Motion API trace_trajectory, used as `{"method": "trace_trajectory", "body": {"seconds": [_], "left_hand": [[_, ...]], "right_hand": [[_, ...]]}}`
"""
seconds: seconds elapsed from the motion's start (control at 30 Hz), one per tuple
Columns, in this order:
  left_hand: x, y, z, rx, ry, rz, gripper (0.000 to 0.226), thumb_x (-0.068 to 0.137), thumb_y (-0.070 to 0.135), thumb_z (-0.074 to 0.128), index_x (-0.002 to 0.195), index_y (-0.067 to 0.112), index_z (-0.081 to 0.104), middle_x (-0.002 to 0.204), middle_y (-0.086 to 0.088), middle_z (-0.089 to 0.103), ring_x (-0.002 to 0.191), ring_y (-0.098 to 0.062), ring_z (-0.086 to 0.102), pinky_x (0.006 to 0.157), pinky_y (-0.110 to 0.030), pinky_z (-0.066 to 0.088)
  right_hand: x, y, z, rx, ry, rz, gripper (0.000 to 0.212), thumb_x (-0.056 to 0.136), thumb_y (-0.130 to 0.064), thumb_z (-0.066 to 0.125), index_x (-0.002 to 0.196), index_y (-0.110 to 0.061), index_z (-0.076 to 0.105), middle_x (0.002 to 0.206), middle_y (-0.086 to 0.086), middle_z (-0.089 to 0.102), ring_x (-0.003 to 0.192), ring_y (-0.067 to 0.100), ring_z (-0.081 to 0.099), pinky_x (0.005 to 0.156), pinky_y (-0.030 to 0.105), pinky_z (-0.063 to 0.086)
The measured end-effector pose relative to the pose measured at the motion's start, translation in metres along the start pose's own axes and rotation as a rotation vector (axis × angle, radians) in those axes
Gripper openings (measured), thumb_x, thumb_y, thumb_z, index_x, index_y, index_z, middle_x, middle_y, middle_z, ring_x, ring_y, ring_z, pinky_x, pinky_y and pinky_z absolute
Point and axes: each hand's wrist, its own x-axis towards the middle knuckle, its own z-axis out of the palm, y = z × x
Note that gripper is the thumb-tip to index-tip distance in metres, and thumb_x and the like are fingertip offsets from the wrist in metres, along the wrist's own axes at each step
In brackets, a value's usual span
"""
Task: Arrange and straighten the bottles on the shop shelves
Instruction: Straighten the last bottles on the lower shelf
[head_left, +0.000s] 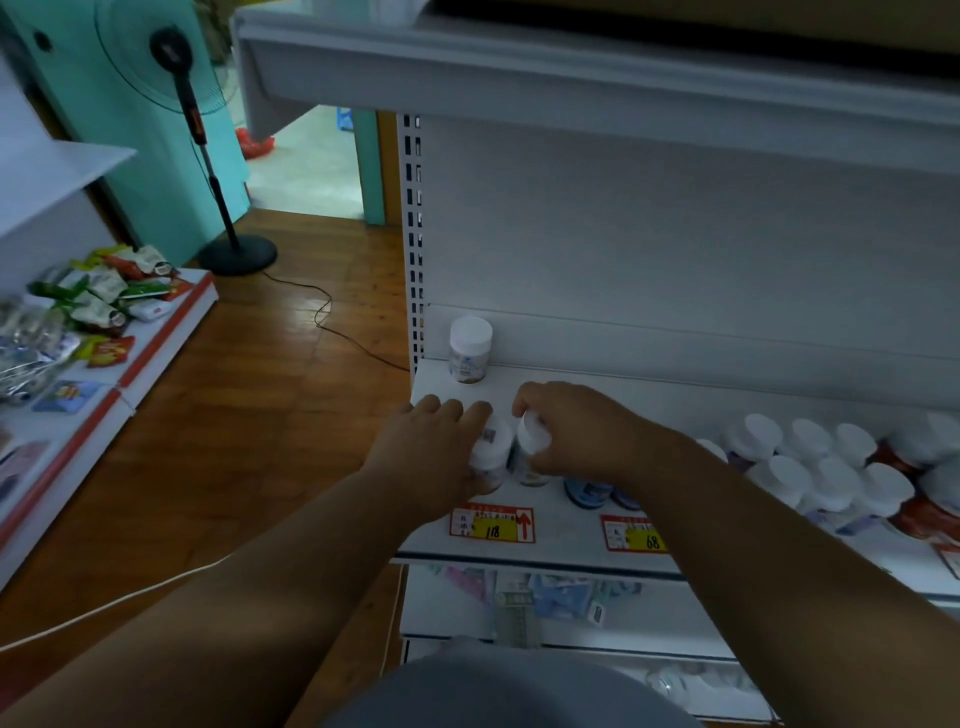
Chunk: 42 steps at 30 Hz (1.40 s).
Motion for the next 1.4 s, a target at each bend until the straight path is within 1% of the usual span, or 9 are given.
{"method": "trace_trajectory", "body": {"seconds": [0.23,0.4,0.47,0.63,0.77,0.87,1.0,1.27,1.4], "left_hand": [[0.001,0.002,0.000,0.011,0.006,-0.003,0.074,0.080,0.065,0.053,0.136,0.023,0.028,0.119,-0.003,0.056,0.104,-0.025,0.051,0.086,-0.039,0.043],[0.000,0.000,-0.001,-0.014,-0.011,0.015,0.075,0.079,0.070,0.047,0.135,0.024,0.028,0.121,-0.002,0.054,0.106,-0.024,0.049,0.088,-0.039,0.040],[-0.001,-0.002,-0.004,-0.040,-0.007,0.003,0.082,0.078,0.075,0.044,0.139,0.022,0.027,0.128,-0.001,0.051,0.112,-0.023,0.047,0.094,-0.040,0.038],[-0.016,-0.001,-0.016,-0.113,0.149,-0.033,0.072,0.081,0.070,0.044,0.133,0.020,0.044,0.129,0.000,0.052,0.118,-0.021,0.047,0.099,-0.038,0.039],[-0.034,-0.003,-0.021,-0.152,0.238,0.005,0.042,0.087,0.050,0.050,0.116,0.020,0.058,0.114,0.001,0.058,0.106,-0.019,0.051,0.088,-0.036,0.047],[-0.045,-0.005,-0.022,-0.128,0.202,0.022,0.033,0.088,0.038,0.048,0.112,0.021,0.062,0.111,0.002,0.060,0.103,-0.018,0.053,0.086,-0.034,0.049],[-0.051,-0.006,-0.020,-0.077,0.110,0.019,0.048,0.068,0.020,0.068,0.116,0.019,0.063,0.114,0.002,0.061,0.102,-0.020,0.056,0.081,-0.032,0.051],[-0.048,-0.007,-0.020,-0.092,0.086,0.019,0.051,0.071,0.019,0.042,0.119,0.017,0.060,0.116,-0.002,0.060,0.099,-0.023,0.055,0.077,-0.037,0.052],[-0.047,-0.007,-0.016,-0.131,0.084,0.003,0.048,0.073,0.011,0.056,0.120,0.015,0.061,0.117,-0.003,0.060,0.099,-0.025,0.055,0.071,-0.041,0.055]], "right_hand": [[0.005,-0.005,0.019,-0.093,-0.026,-0.019,0.042,0.071,-0.025,0.074,0.103,-0.016,0.048,0.097,0.006,0.053,0.085,0.023,0.054,0.064,0.032,0.041],[0.009,0.000,0.001,0.041,-0.167,0.043,0.084,0.065,-0.058,0.074,0.135,-0.028,0.037,0.122,0.000,0.049,0.102,0.016,0.054,0.077,0.030,0.046],[0.020,0.004,-0.016,0.155,-0.117,0.073,0.085,0.069,-0.069,0.063,0.139,-0.030,0.035,0.131,0.000,0.050,0.104,0.013,0.054,0.079,0.027,0.045],[0.082,0.001,-0.026,0.100,0.218,0.049,0.046,0.093,-0.038,0.053,0.135,-0.023,0.044,0.137,0.010,0.044,0.116,0.026,0.051,0.087,0.030,0.038],[0.116,-0.011,-0.006,-0.037,0.086,0.026,0.049,0.091,-0.027,0.056,0.138,-0.019,0.043,0.137,0.015,0.038,0.117,0.033,0.047,0.095,0.038,0.041],[0.121,-0.014,0.006,-0.088,0.163,0.005,0.041,0.087,-0.026,0.061,0.125,-0.015,0.049,0.124,0.015,0.041,0.102,0.034,0.051,0.086,0.040,0.046],[0.129,-0.017,0.006,-0.102,0.217,-0.009,0.036,0.084,-0.023,0.064,0.115,-0.010,0.051,0.117,0.017,0.042,0.098,0.034,0.049,0.085,0.043,0.047],[0.132,-0.021,0.001,-0.132,0.176,-0.049,0.028,0.085,-0.022,0.061,0.107,-0.010,0.049,0.111,0.015,0.053,0.096,0.030,0.050,0.076,0.035,0.041],[0.117,-0.029,0.004,0.048,0.039,-0.111,0.044,0.078,-0.026,0.069,0.117,-0.024,0.048,0.118,0.005,0.049,0.096,0.022,0.050,0.072,0.030,0.038]]}}
